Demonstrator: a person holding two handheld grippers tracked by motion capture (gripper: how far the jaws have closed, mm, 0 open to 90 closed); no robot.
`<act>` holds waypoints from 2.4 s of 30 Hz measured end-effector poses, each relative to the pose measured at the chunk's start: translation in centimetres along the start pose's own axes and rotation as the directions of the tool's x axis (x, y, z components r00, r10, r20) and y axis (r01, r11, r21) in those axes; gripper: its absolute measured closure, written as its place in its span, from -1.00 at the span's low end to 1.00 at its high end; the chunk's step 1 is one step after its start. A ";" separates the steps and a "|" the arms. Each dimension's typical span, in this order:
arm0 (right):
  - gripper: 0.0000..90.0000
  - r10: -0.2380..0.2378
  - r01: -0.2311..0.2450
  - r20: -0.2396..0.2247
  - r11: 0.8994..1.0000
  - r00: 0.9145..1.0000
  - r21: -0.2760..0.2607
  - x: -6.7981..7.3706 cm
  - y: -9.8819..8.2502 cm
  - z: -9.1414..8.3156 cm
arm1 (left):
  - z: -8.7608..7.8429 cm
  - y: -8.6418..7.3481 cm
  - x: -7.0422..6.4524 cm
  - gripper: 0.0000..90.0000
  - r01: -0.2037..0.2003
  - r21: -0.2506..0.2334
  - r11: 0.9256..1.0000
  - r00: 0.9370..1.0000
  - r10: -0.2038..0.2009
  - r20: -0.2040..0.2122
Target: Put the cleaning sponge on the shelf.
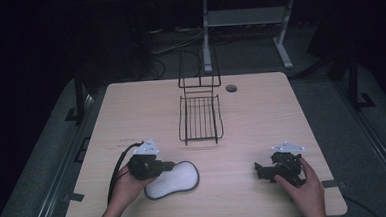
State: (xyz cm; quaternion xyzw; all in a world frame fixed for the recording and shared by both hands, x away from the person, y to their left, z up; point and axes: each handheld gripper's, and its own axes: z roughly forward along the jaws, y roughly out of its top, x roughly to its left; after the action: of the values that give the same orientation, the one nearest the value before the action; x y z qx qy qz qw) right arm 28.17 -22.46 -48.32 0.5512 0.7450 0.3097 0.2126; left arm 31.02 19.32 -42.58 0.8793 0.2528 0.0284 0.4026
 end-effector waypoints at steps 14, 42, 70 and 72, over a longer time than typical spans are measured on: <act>-1.00 0.000 0.000 0.000 1.000 1.000 0.000 0.0 0.0 0.0 | 4.4 1.6 0.0 0.99 -0.053 0.109 0.993 0.998 0.049 0.044; -1.00 0.000 0.000 0.000 1.000 1.000 0.000 0.0 0.0 0.0 | 2.3 0.2 2.3 0.99 0.031 0.058 0.998 0.999 -0.028 -0.046; -1.00 0.001 -0.001 0.000 1.000 1.000 0.000 0.0 0.0 0.0 | -1.5 -4.3 1.2 -0.67 0.088 -0.029 0.996 0.990 -0.091 -0.111; -1.00 0.001 -0.001 0.000 1.000 1.000 0.000 0.0 0.0 0.0 | -1.3 -4.3 1.2 -0.70 0.085 -0.029 0.996 0.990 -0.088 -0.112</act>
State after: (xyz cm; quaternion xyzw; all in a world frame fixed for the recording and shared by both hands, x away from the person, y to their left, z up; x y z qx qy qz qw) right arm 28.16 -22.45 -48.32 0.5514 0.7448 0.3099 0.2125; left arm 29.92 23.14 -45.00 0.8596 0.3127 0.0638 0.3992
